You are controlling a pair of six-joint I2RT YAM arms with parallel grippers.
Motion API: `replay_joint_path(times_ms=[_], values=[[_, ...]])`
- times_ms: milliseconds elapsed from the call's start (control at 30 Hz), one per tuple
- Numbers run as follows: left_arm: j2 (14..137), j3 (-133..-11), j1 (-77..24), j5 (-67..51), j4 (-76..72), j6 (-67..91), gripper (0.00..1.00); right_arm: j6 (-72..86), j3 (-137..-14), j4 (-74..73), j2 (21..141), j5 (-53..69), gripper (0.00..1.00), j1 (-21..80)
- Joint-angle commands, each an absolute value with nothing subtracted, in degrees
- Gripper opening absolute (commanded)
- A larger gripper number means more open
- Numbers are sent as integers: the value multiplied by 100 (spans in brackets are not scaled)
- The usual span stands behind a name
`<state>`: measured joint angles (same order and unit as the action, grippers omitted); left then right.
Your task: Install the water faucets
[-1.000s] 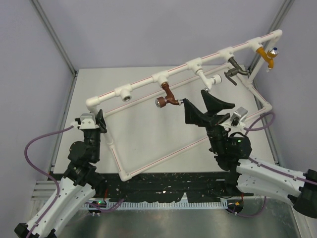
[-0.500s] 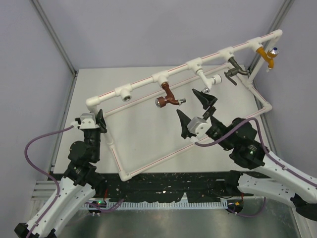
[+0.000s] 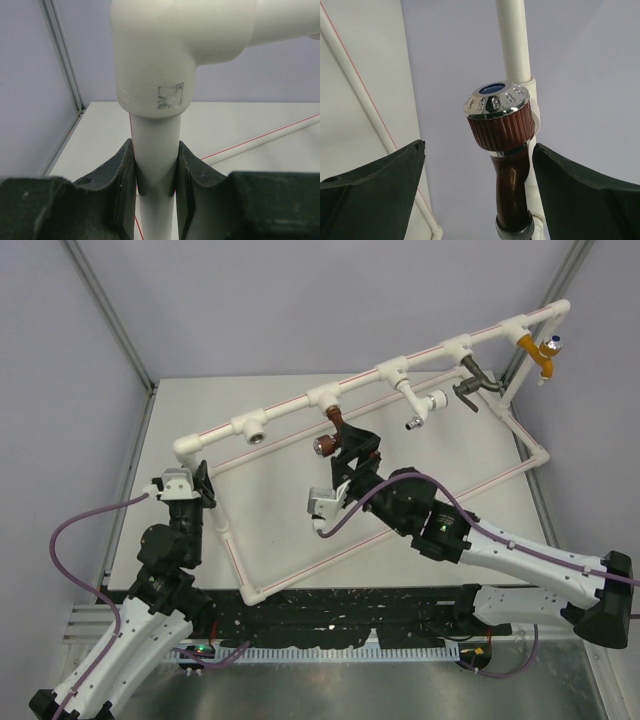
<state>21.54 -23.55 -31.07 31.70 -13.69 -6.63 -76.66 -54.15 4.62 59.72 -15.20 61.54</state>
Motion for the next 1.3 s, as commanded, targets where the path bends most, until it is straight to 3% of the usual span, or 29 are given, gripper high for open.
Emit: replay_joint_path(times_ms=[0,167,333,500,600,933,1067,1133,1200,1233,1267], values=[[2233,-2391,-3173,2795,-1160,-721,0,-8157,-5397,1992,6327,-2215,87,6179],[2197,-2399,-3173,2804,-1160,-729,0,-7350,-5335,2680,6671,-2338,65,6179],[2153,-2408,-3173,2812,-1160,-738,0,-5171,-5344,3346,6732,-2329,43,6179],[2118,-2408,-3173,2813,-1160,-738,0,-1812,-5309,4147,6724,-2768,28,6144],[2074,-2408,-3173,2812,-1160,-738,0,154,-5125,4726,6697,-3005,5,6012],[1986,-2408,-3173,2804,-1160,-729,0,4664,-4887,5994,6812,-4444,7,5906],[1960,-2408,-3181,2812,-1151,-730,0,6920,-4948,5346,6680,-4947,20,5819],[1969,-2408,-3173,2804,-1151,-738,0,7197,-4983,5177,6653,-5035,28,5783],[1969,-2408,-3173,2804,-1151,-730,0,6640,-4966,5387,6636,-5071,46,5757],[1977,-2408,-3173,2812,-1151,-729,0,6366,-4914,5675,6627,-5045,61,5757],[1978,-2408,-3173,2812,-1151,-738,0,5650,-4861,5843,6627,-4993,67,5748]])
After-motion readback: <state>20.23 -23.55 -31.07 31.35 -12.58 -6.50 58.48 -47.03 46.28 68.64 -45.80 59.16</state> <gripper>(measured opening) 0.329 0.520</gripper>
